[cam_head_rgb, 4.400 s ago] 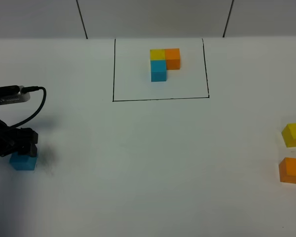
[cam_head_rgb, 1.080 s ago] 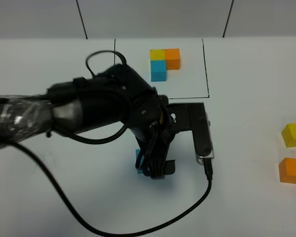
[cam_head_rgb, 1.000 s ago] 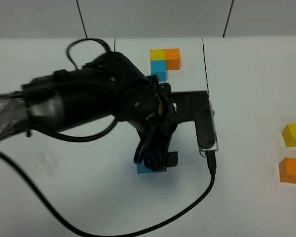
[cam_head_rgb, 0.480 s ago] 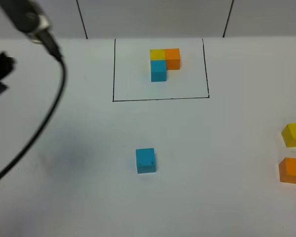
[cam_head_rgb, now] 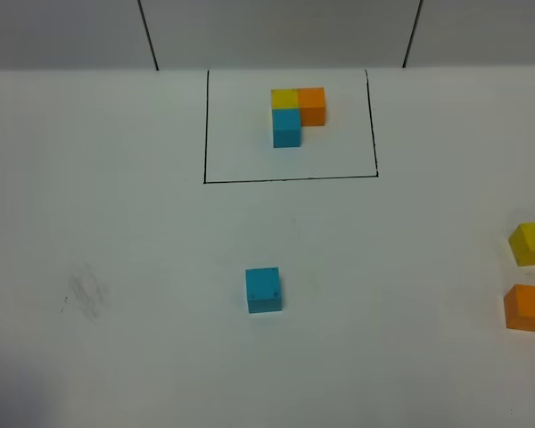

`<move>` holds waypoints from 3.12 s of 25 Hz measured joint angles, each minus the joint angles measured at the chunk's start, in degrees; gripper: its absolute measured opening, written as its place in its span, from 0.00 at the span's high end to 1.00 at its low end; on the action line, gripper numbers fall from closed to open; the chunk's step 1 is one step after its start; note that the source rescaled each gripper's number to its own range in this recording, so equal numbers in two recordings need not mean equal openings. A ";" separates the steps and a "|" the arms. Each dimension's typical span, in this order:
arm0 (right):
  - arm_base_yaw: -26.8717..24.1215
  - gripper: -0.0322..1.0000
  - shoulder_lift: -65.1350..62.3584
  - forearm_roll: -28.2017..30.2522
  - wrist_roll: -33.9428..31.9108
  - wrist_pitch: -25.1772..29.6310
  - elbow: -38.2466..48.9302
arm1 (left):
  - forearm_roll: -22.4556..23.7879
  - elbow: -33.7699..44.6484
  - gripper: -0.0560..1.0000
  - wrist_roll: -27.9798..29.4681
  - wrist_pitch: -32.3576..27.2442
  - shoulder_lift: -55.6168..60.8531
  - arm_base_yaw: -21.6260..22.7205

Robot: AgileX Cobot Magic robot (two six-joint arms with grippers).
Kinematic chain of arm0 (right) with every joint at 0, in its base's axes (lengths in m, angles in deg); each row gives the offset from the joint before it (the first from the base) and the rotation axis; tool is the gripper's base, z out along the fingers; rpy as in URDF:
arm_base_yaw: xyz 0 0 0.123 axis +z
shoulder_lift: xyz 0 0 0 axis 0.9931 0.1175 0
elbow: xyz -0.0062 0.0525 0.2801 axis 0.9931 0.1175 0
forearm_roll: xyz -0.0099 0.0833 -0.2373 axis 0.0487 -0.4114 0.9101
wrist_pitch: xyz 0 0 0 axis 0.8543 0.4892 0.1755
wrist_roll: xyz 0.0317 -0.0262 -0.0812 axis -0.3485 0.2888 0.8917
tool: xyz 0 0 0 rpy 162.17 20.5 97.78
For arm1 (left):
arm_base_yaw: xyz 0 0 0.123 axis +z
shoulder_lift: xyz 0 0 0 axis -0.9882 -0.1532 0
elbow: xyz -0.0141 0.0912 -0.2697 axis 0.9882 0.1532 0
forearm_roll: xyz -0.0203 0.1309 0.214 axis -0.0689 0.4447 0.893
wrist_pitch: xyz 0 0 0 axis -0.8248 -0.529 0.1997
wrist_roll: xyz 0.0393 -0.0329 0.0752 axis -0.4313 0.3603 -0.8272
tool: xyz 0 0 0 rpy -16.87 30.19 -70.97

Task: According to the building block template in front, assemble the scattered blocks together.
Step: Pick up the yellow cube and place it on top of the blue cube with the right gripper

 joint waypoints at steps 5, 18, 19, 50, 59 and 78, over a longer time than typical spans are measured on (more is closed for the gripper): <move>0.00 0.97 0.00 0.00 0.00 0.00 0.00 | -5.93 4.17 0.28 -3.40 0.00 12.60 5.22; 0.00 0.97 0.00 0.00 0.00 0.00 0.00 | -19.69 26.68 0.29 16.05 0.00 27.15 25.86; 0.00 0.97 0.00 0.00 0.00 0.00 0.00 | -20.52 28.38 0.29 16.62 0.28 27.15 26.76; 0.00 0.97 0.00 0.00 0.00 0.00 0.00 | -21.53 43.48 0.30 17.44 7.27 27.15 30.23; 0.00 0.97 0.00 0.00 0.00 0.00 0.00 | -21.53 43.48 0.30 17.49 7.27 27.15 30.23; 0.00 0.81 7.86 3.91 -4.73 -1.63 -0.88 | -21.53 43.48 0.30 17.44 7.27 27.15 30.23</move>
